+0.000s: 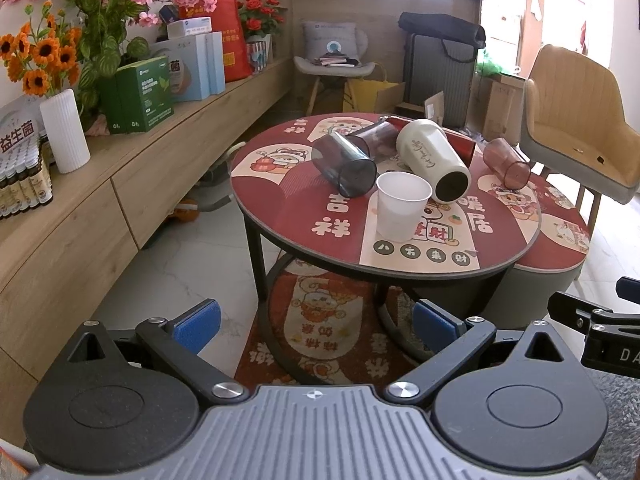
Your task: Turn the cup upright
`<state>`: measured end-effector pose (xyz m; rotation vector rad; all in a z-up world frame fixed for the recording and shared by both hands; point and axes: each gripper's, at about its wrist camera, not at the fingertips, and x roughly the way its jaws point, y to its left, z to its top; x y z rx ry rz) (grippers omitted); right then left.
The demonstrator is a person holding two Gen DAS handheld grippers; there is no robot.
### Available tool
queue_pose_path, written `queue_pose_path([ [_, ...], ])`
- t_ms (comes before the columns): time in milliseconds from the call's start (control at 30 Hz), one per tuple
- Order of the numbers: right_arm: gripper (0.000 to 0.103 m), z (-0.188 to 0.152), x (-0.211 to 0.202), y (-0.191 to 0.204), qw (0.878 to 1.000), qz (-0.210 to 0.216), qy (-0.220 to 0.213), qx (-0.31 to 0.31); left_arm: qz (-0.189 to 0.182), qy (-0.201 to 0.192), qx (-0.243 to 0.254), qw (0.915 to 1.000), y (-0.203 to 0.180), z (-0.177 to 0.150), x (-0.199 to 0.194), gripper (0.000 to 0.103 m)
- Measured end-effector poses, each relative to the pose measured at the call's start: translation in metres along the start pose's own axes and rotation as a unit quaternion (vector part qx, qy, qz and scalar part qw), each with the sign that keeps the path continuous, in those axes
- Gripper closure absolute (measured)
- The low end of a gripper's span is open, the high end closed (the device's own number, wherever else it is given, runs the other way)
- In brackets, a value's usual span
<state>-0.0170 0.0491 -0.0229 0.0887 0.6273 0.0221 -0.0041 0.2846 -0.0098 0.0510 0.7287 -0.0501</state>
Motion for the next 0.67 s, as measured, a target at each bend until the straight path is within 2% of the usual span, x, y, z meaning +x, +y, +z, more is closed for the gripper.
queue_pose_path([
  [667, 0.0, -0.005, 0.0041, -0.0026, 1.0, -0.002, 0.002, 0.002, 0.005, 0.0, 0.001, 1.0, 0.0001, -0.0007, -0.0001, 0.0],
])
